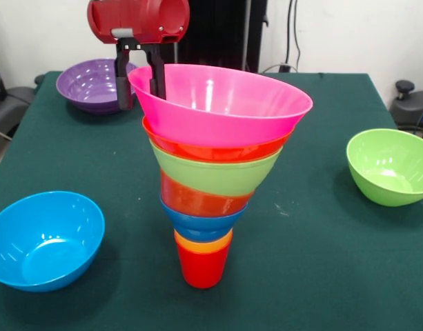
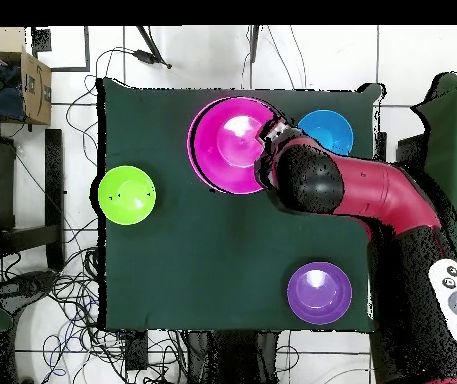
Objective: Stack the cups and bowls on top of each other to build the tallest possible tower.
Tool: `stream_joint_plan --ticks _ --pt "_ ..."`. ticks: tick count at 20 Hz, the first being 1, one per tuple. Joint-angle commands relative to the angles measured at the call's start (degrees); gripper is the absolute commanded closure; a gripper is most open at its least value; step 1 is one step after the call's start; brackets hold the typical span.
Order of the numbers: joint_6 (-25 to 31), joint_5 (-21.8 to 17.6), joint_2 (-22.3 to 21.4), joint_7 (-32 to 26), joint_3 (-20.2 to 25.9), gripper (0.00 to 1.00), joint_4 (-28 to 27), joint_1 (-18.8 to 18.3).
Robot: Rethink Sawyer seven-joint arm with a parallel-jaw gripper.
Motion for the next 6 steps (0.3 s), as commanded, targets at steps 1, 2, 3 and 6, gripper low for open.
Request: stream_joint_plan --ticks 1,2,3,6 --pt "7.87 -2.24 0.97 -4.06 -1.39 0.00 -0.33 1.28" --pt "7.97 -2.11 0.89 -4.00 -1.37 0.00 -0.28 1.31" --pt "8.03 -1.97 0.87 -3.99 -1.29 0.00 -0.24 1.29" --pt "7.94 -1.64 0.93 -3.95 -1.03 0.00 -0.28 1.12"
